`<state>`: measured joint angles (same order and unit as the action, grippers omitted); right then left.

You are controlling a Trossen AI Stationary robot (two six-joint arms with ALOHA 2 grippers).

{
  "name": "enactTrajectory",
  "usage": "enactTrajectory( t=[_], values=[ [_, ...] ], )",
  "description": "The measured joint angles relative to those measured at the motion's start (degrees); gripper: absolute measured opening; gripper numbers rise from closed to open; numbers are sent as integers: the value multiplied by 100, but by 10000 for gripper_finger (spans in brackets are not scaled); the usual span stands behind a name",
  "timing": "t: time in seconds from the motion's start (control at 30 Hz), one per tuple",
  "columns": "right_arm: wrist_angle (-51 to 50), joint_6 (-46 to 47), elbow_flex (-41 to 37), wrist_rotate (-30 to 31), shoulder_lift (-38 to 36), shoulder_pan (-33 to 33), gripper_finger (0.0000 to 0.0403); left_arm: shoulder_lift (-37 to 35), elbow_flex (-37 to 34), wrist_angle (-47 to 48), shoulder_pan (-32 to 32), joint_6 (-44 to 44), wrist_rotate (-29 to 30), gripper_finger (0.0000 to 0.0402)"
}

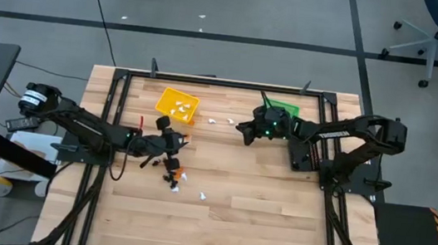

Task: Sort Halloween decoration
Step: Put the white ghost toy into the yellow bin

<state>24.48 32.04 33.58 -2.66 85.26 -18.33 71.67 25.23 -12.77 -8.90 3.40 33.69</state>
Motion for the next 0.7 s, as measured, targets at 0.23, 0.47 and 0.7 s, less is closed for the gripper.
enactTrajectory(
  t=[0.23, 0.47, 0.7],
  values=[
    [17, -364, 392, 330, 528, 205, 109, -343, 180, 283, -3, 37, 12, 82],
    [21, -786, 1675, 266, 1605, 197, 109, -799, 180, 641, -3, 391, 9, 82],
    [-89, -1369, 3146, 151, 2621, 192, 109, -1199, 178, 904, -7, 636, 9, 82]
  ],
)
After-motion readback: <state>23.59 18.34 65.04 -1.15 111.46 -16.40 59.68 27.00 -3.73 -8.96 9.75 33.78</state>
